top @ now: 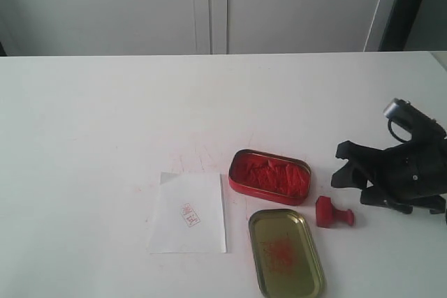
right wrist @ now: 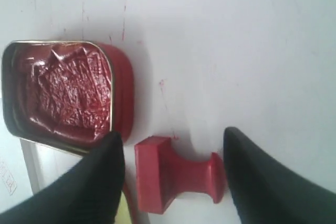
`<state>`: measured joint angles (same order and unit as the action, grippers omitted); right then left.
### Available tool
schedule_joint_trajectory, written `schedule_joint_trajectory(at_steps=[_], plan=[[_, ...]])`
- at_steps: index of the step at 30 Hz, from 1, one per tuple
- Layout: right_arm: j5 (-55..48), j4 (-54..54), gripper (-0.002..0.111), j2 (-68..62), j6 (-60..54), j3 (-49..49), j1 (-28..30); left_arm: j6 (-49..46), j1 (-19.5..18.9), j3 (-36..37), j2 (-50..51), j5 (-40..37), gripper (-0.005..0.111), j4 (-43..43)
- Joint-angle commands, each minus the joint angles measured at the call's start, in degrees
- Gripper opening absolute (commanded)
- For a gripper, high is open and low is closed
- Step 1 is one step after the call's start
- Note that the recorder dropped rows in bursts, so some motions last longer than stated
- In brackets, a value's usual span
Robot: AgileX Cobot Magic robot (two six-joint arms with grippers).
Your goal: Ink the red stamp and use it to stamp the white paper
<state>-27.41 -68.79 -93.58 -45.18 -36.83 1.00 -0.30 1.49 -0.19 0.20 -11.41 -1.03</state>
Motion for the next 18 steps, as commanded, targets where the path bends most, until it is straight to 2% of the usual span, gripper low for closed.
schedule_joint_trajectory(at_steps=[1, 2, 3, 6, 7, 18], plan=[[0.8, 5.1, 0.047, 4.5, 0.5, 0.3, 0.4, -0.2, -0.1, 0.2, -0.2, 0.2, 0.0, 0.1], [0.8, 6.6, 0.041, 5.3, 0.5, 0.3, 0.4, -0.2, -0.1, 0.2, -0.2, 0.2, 0.0, 0.1], [0.3, 9.6, 0.026, 6.9, 0.5, 0.3, 0.4, -0.2, -0.1, 0.2, -0.2, 0.2, 0.0, 0.1], [0.3, 13.0, 0.003, 8.8, 0.6, 0.3, 0.4, -0.2, -0.1, 0.2, -0.2, 0.2, 0.0, 0.1], [0.3, 13.4, 0.0, 9.4, 1.6, 0.3, 0.4, -0.2, -0.1, 0.2, -0.2, 0.2, 0.0, 0.1], [0.3, 21.6, 0.0, 12.3, 10.3, 0.3, 0.4, -0.2, -0.1, 0.2, -0.2, 0.2, 0.0, 0.1]])
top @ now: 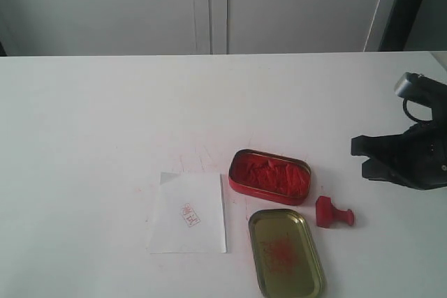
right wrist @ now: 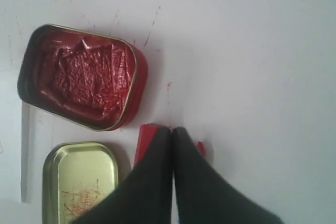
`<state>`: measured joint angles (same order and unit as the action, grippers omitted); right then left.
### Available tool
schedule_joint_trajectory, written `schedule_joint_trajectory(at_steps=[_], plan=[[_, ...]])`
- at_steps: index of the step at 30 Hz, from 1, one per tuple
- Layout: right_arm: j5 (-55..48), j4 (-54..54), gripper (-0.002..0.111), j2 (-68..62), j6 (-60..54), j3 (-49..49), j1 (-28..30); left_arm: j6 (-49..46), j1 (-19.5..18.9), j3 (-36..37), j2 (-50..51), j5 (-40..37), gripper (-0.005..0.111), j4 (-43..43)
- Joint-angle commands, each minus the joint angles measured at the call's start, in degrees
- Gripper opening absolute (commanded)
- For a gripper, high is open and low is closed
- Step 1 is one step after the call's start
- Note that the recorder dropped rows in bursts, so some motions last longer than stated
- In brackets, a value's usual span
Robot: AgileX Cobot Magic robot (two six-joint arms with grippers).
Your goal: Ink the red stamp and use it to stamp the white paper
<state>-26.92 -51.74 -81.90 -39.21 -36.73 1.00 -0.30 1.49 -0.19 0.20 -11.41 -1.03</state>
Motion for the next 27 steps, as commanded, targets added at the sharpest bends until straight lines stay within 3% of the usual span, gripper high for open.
schedule_joint_trajectory(at_steps=[1, 27], plan=[[-0.2, 5.7, 0.0, 0.7, 5.5, 0.2, 0.4, -0.2, -0.1, 0.2, -0.2, 0.2, 0.0, 0.1], [-1.2, 29.2, 0.0, 13.9, 26.0, 0.2, 0.4, -0.2, -0.1, 0.2, -0.2, 0.2, 0.0, 0.1]])
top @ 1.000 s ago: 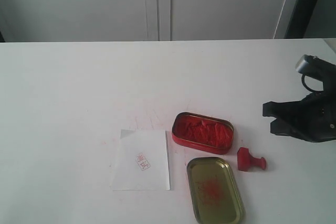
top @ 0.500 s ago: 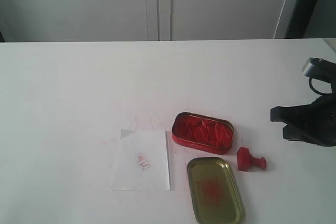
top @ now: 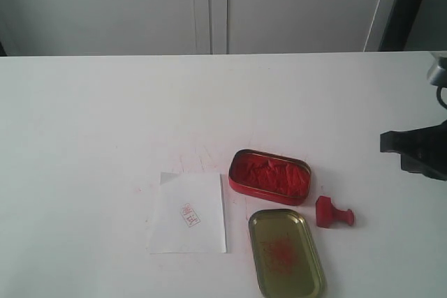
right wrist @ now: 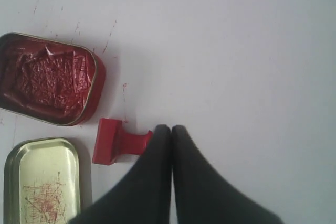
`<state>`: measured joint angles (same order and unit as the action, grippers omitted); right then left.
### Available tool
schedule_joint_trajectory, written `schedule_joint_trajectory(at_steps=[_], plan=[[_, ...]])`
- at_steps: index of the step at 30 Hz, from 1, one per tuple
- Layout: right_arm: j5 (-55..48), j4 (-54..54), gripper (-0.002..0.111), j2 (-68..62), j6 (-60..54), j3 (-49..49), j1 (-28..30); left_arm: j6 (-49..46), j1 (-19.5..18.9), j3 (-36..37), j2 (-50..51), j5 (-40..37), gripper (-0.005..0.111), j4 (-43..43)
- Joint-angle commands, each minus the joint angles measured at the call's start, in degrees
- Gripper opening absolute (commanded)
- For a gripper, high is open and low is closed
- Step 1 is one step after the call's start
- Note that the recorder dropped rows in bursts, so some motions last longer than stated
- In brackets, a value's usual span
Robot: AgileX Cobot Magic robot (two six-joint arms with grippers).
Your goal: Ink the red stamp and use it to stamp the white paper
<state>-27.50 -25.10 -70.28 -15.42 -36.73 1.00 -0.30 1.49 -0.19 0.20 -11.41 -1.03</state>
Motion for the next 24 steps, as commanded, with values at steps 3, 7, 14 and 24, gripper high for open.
schedule_joint_trajectory(at_steps=[3, 7, 14, 24], plan=[[-1.3, 4.3, 0.0, 3.9, 3.1, 0.2, 0.4, -0.2, -0.1, 0.2, -0.2, 0.2, 0.0, 0.1], [-2.0, 5.9, 0.0, 6.3, 4.2, 0.2, 0.4, -0.2, -0.1, 0.2, -0.2, 0.2, 0.0, 0.1], [-3.8, 9.1, 0.0, 9.8, 6.6, 0.2, 0.4, -0.2, -0.1, 0.2, -0.2, 0.2, 0.0, 0.1], [-7.8, 15.9, 0.0, 14.6, 11.6, -1.3, 0.4, -0.2, -0.1, 0.2, -0.2, 0.2, 0.0, 0.1]])
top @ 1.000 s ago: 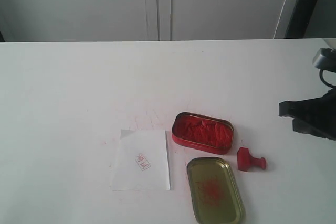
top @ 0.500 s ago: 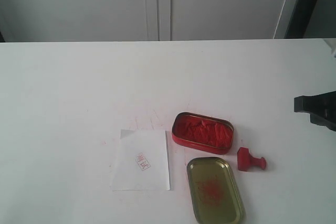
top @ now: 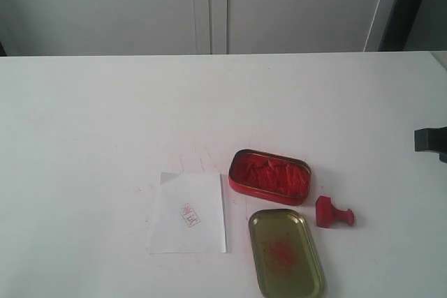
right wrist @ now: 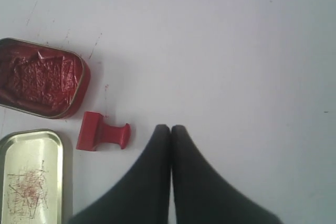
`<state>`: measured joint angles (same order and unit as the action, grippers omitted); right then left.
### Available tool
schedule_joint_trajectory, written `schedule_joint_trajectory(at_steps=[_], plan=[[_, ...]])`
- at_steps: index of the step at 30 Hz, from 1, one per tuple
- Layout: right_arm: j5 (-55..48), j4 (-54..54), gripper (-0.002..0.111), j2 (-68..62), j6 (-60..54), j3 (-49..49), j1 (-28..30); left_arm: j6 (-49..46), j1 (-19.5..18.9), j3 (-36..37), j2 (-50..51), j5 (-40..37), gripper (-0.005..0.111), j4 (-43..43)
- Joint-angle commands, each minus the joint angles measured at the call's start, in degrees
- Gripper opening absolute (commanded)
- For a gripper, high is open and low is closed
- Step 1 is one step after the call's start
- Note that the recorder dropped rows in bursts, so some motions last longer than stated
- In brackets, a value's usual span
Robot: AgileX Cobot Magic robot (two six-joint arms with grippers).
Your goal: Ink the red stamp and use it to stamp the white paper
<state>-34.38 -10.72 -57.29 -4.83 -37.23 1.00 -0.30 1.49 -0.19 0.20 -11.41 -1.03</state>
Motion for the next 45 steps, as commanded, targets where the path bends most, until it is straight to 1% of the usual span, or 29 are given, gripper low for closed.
schedule_joint_trajectory(at_steps=[1, 11, 18, 34, 45], plan=[[-1.3, 1.6, 0.0, 1.9, 1.1, -0.8, 0.4, -0.2, -0.1, 0.2, -0.2, 0.2, 0.0, 0.1], [-3.1, 3.0, 0.0, 5.5, 1.5, -0.9, 0.4, -0.2, -0.1, 0.2, -0.2, 0.2, 0.0, 0.1], [-4.1, 6.2, 0.0, 11.8, 2.7, -0.9, 0.4, -0.2, -0.1, 0.2, -0.2, 0.2, 0.0, 0.1], [-5.4, 6.9, 0.0, 23.7, 2.6, -0.6, 0.4, -0.2, -0.1, 0.2, -0.2, 0.2, 0.0, 0.1], [-7.4, 12.3, 0.0, 32.9, 2.6, -0.6, 0.4, -0.2, -0.1, 0.2, -0.2, 0.2, 0.0, 0.1]])
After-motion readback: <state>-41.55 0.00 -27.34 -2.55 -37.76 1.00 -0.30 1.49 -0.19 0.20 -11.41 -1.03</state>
